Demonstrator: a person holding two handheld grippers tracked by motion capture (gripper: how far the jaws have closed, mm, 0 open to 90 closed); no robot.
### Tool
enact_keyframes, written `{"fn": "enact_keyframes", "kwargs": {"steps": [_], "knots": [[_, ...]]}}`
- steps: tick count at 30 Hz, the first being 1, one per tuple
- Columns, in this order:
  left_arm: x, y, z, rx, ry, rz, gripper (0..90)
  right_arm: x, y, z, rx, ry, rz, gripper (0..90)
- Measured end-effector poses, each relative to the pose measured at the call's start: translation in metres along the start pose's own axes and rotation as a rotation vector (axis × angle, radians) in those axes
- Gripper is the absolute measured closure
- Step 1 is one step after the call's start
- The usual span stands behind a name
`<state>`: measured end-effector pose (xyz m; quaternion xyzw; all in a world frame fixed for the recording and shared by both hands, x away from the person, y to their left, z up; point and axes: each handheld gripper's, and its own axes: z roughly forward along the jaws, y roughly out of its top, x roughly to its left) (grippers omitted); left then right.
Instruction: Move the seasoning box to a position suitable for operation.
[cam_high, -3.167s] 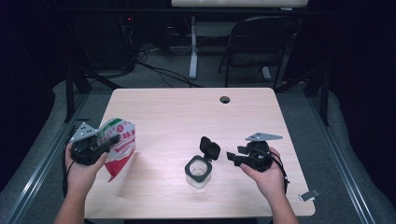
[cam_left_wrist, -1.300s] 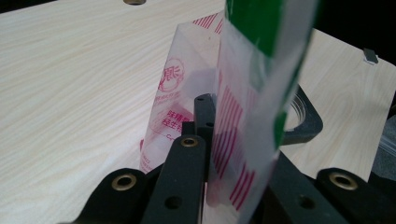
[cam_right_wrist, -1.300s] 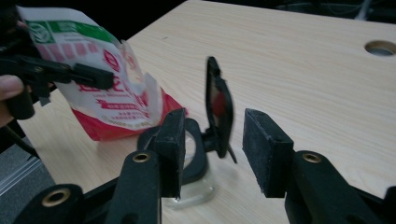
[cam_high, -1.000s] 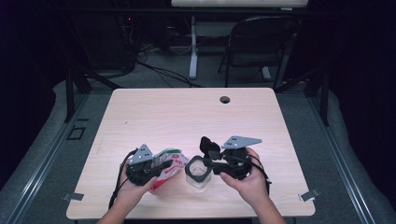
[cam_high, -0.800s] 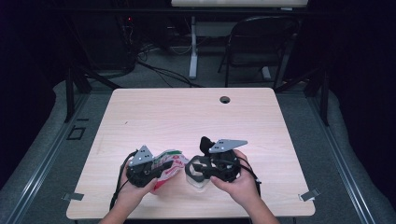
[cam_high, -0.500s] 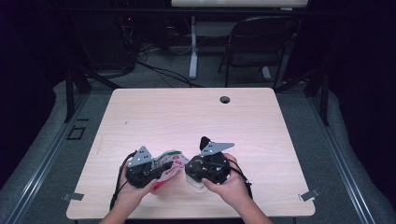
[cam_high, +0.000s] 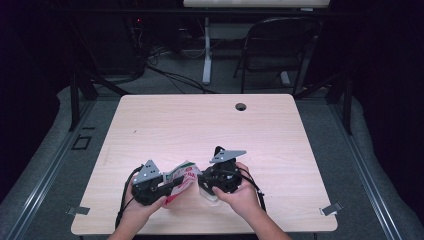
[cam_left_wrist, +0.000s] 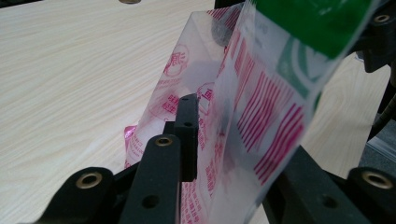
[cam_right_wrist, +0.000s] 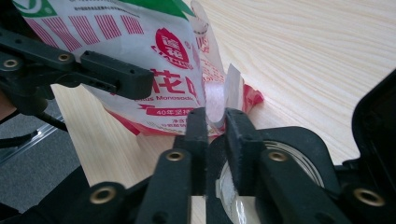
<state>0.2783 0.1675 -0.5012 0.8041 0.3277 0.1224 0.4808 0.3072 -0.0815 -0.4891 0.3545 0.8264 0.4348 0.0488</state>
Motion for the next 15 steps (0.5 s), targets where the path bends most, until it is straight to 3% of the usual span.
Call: {"fn": "enact_keyframes", "kwargs": {"steps": [7, 15], "knots": [[-0.002, -0.009, -0.001, 0.003, 0.011, 0.013, 63.5, -0.004, 0.004, 0.003, -0.003, 0.032, 0.009, 90.0], [0.002, -0.027, 0.003, 0.026, 0.043, -0.045, 58.8, -0.002, 0.012, 0.006, -0.02, 0.036, -0.007, 90.0]]}}
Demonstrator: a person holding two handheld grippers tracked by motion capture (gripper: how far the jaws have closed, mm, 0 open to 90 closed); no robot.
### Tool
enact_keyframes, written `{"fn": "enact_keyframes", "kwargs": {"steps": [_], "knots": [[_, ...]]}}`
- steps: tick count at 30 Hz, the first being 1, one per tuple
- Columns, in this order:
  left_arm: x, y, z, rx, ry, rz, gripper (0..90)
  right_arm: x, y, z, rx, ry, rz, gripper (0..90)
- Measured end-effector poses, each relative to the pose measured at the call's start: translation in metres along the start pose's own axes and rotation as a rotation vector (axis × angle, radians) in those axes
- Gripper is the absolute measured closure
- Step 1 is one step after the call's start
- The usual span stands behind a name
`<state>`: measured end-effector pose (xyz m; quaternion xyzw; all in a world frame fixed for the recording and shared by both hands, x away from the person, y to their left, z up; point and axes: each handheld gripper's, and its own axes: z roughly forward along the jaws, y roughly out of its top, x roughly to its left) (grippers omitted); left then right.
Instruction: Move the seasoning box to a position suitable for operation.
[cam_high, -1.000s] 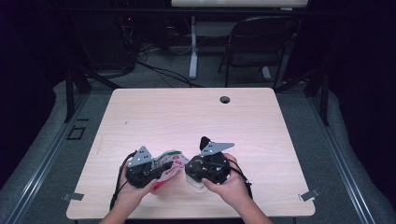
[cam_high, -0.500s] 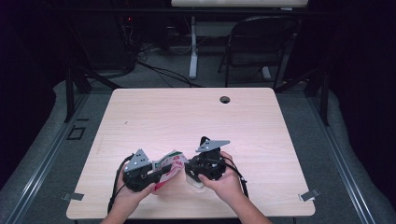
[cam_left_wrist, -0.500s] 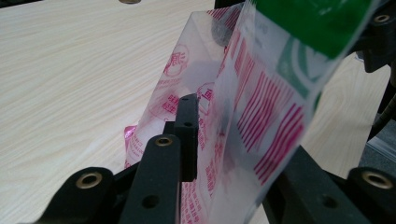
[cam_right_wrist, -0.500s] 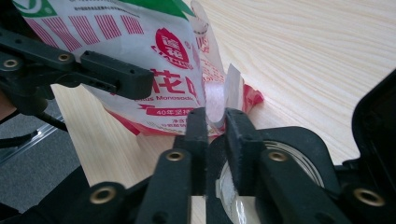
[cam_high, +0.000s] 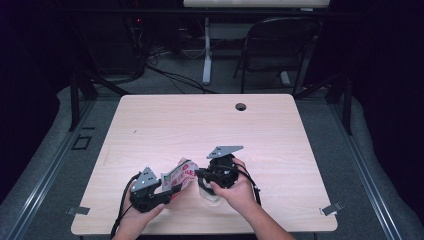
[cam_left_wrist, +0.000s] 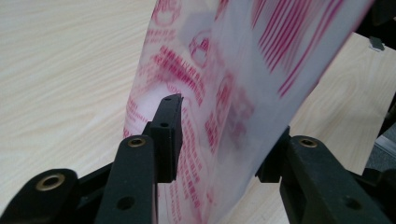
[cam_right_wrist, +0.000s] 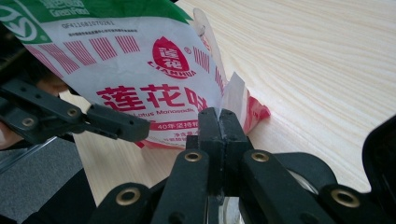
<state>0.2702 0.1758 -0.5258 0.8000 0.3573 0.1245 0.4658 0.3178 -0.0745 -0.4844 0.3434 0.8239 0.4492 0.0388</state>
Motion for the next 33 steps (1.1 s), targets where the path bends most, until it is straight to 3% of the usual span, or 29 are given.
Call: {"fn": "enact_keyframes", "kwargs": {"steps": [2, 5, 12, 16, 23, 33], "knots": [[0.003, -0.006, 0.002, 0.012, 0.022, -0.017, 55.9, -0.001, 0.002, 0.001, -0.001, 0.005, -0.003, 90.0], [0.009, -0.015, 0.005, 0.001, 0.017, -0.071, 53.3, -0.001, 0.004, 0.002, -0.003, 0.012, -0.005, 90.0], [0.021, -0.028, 0.011, 0.011, -0.015, -0.138, 43.1, -0.001, 0.006, 0.003, -0.003, 0.019, -0.011, 90.0], [0.024, -0.033, 0.018, 0.054, -0.028, -0.165, 37.5, -0.001, 0.005, 0.003, -0.007, 0.017, -0.008, 90.0], [0.025, -0.038, 0.028, 0.081, 0.003, -0.159, 33.4, -0.001, 0.004, 0.002, -0.004, 0.017, -0.014, 90.0], [0.023, -0.04, 0.045, 0.135, 0.024, -0.116, 31.9, 0.002, 0.0, 0.002, -0.006, 0.006, -0.02, 90.0]]}}
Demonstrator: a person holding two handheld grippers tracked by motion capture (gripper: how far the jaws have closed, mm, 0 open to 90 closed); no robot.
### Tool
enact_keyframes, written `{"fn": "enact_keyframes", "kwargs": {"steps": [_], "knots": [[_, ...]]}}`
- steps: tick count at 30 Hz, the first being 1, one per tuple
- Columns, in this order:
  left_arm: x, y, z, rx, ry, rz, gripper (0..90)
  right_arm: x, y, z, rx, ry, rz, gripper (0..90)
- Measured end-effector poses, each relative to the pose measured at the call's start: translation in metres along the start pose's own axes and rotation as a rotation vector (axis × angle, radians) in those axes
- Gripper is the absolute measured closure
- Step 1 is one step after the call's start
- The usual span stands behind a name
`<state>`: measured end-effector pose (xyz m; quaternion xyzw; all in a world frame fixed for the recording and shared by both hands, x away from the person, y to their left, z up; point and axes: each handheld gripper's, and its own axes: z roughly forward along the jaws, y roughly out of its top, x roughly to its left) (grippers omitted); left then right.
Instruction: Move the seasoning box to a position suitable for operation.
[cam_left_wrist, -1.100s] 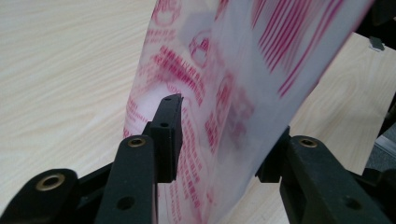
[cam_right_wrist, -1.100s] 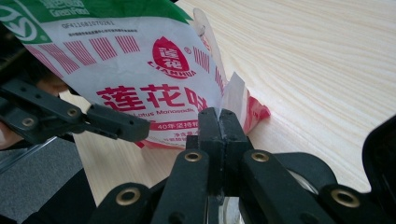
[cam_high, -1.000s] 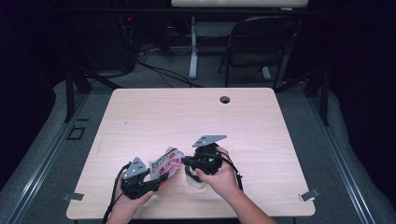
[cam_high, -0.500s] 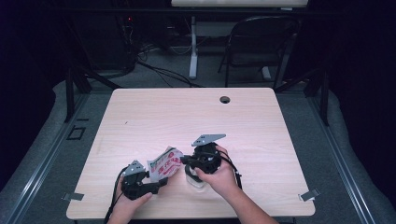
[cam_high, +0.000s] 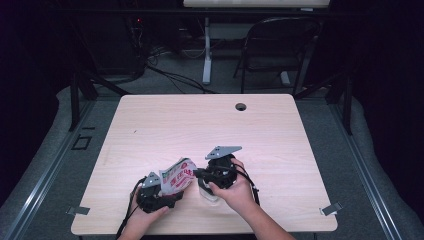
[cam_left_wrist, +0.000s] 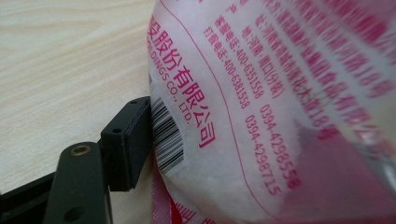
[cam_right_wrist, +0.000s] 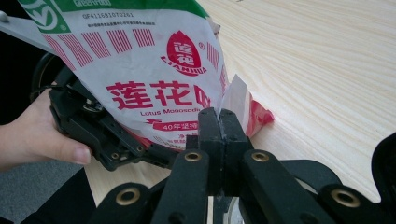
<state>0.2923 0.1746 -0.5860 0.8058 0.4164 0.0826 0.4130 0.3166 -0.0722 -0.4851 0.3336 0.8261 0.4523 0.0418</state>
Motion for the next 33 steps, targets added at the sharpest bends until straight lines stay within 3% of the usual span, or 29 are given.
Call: {"fn": "enact_keyframes", "kwargs": {"steps": [3, 9, 16, 21, 33], "knots": [[-0.001, 0.001, 0.004, 0.009, 0.007, 0.019, 31.5, 0.0, -0.001, -0.001, -0.001, -0.006, 0.007, 90.0], [0.001, 0.003, 0.007, -0.001, 0.0, 0.0, 31.3, 0.001, -0.003, -0.001, 0.003, -0.009, 0.006, 90.0], [-0.001, 0.006, 0.011, -0.002, 0.018, 0.024, 31.1, 0.0, -0.005, -0.002, 0.011, -0.021, 0.002, 90.0], [-0.003, 0.006, 0.011, 0.001, 0.042, 0.048, 39.5, 0.001, -0.006, -0.002, 0.005, -0.023, 0.005, 90.0], [-0.005, 0.006, 0.011, 0.001, 0.071, 0.054, 47.6, 0.0, -0.006, -0.002, 0.006, -0.018, 0.009, 90.0]]}}
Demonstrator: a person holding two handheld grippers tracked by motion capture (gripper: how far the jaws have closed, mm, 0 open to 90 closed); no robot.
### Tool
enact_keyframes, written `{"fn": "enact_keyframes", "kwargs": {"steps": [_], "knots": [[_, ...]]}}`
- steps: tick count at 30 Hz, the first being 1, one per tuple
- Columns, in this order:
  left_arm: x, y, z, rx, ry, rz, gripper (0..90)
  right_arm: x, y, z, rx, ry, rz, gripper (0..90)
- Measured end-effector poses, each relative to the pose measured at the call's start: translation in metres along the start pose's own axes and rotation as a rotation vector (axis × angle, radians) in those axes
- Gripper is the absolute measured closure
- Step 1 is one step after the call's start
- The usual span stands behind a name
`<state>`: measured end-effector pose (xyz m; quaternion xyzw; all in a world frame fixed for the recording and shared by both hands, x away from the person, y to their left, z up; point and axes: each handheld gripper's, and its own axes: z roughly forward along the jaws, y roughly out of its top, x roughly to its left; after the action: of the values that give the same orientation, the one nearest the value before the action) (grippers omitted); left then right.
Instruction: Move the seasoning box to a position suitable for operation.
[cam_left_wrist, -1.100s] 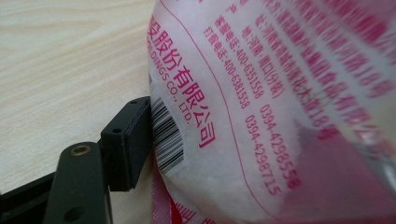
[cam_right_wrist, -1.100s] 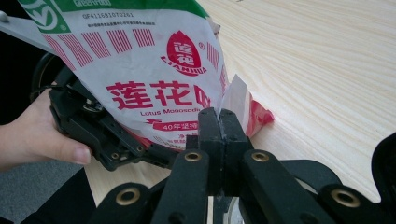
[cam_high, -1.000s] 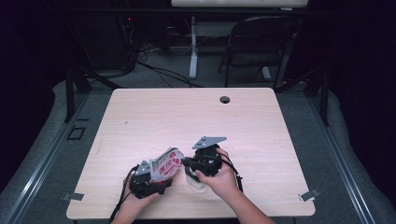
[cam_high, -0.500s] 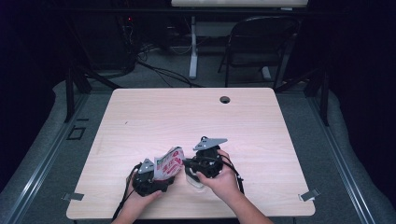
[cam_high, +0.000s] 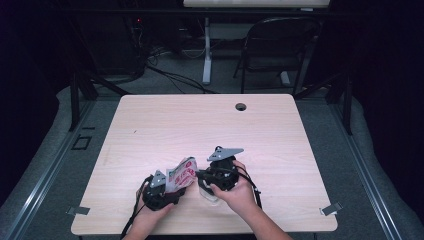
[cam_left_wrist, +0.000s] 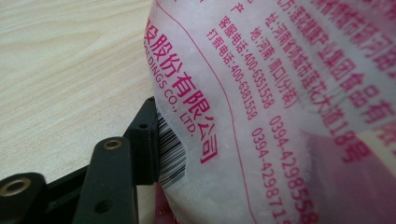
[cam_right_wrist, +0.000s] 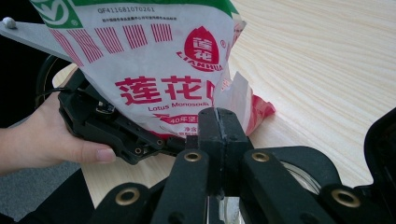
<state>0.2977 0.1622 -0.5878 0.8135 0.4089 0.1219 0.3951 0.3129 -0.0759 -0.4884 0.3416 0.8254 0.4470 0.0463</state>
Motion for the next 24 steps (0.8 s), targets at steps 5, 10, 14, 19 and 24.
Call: {"fn": "enact_keyframes", "kwargs": {"steps": [5, 10, 14, 19, 24], "knots": [[-0.002, 0.0, 0.0, -0.004, 0.015, 0.005, 50.5, 0.0, 0.0, 0.0, 0.0, -0.002, 0.0, 90.0], [-0.001, -0.001, -0.001, -0.015, 0.01, 0.006, 55.6, -0.001, 0.0, -0.001, -0.002, -0.007, -0.002, 90.0], [-0.001, 0.0, -0.002, -0.014, 0.013, 0.014, 58.4, -0.002, 0.0, -0.002, -0.008, -0.007, 0.002, 90.0], [-0.001, 0.002, -0.004, -0.005, 0.024, 0.025, 59.3, -0.004, -0.001, -0.003, -0.01, -0.002, 0.01, 90.0], [-0.002, 0.006, -0.011, -0.014, 0.067, 0.054, 60.1, -0.005, -0.001, -0.004, -0.024, 0.001, 0.011, 89.7]]}}
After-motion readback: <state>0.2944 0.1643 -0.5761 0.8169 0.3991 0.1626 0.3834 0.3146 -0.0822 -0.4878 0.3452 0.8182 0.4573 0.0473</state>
